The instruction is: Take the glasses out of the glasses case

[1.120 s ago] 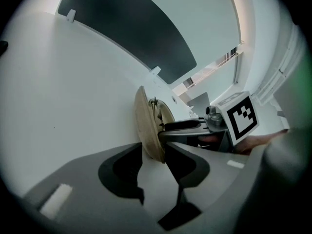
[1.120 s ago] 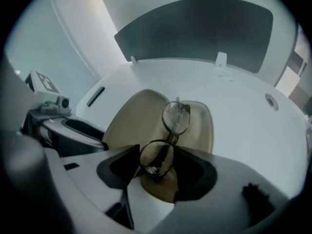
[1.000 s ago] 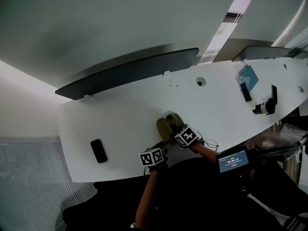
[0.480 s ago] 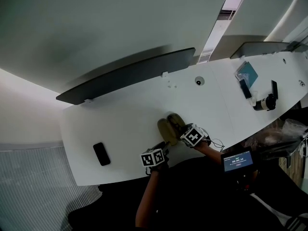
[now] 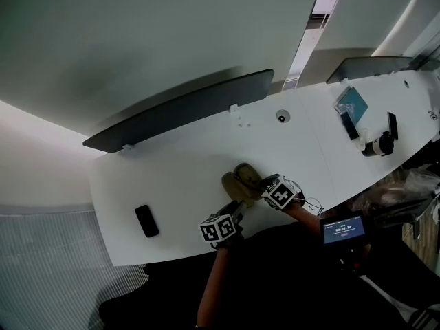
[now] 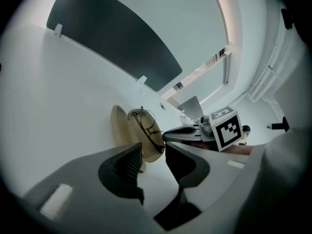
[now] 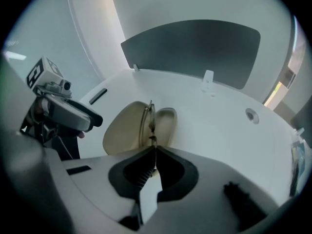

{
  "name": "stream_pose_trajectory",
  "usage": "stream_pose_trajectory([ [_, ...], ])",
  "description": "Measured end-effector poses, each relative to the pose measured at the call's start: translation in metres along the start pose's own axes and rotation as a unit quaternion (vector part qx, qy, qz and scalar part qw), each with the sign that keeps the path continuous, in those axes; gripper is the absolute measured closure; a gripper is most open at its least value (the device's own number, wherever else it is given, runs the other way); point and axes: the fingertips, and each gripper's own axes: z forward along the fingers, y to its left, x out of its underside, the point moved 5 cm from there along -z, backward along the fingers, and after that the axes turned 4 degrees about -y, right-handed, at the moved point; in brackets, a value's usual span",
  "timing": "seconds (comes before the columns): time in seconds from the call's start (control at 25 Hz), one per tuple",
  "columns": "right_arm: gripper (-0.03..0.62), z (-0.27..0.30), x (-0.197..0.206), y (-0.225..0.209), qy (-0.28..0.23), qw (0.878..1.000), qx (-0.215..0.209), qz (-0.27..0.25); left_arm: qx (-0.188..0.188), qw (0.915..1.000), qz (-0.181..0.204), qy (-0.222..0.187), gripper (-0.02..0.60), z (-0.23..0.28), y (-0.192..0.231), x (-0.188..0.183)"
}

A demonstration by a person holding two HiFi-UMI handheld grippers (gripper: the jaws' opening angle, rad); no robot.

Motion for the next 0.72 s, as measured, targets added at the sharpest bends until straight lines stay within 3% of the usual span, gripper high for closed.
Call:
stream_pose_trajectory([
  [0.16, 0.58, -0.004, 0.001, 0.001, -0.011, 1.0, -0.013, -0.003, 0.004, 0.9999, -0.005, -0.011, 0.426, -0.003, -0.003, -0.004],
  [0.28, 0.58, -0.021, -0.01, 0.0, -0.071, 0.995, -0.048, 0.041, 0.016, 0.9995, -0.012, -0.026, 0.423, -0.004, -0.008, -0.008],
  [0.36, 0.58, -0.039, -0.021, 0.002, -0.133, 0.981, -0.103, 0.092, 0.043, 0.9975, -0.016, -0.055, 0.419, -0.008, -0.014, -0.016],
  [0.44, 0.58, -0.058, -0.029, 0.006, -0.189, 0.959, -0.164, 0.135, 0.082, 0.9924, -0.016, -0.09, 0.404, -0.012, -0.023, -0.028],
  [0.52, 0.58, -0.075, -0.03, 0.011, -0.22, 0.943, -0.198, 0.15, 0.127, 0.985, -0.017, -0.116, 0.394, -0.016, -0.035, -0.038],
  [0.64, 0.579, -0.09, -0.024, 0.02, -0.22, 0.945, -0.209, 0.124, 0.179, 0.9762, -0.022, -0.121, 0.396, -0.015, -0.056, -0.043],
  [0.72, 0.58, -0.093, -0.018, 0.024, -0.208, 0.95, -0.209, 0.1, 0.192, 0.9756, -0.006, -0.107, 0.397, -0.008, -0.067, -0.039],
])
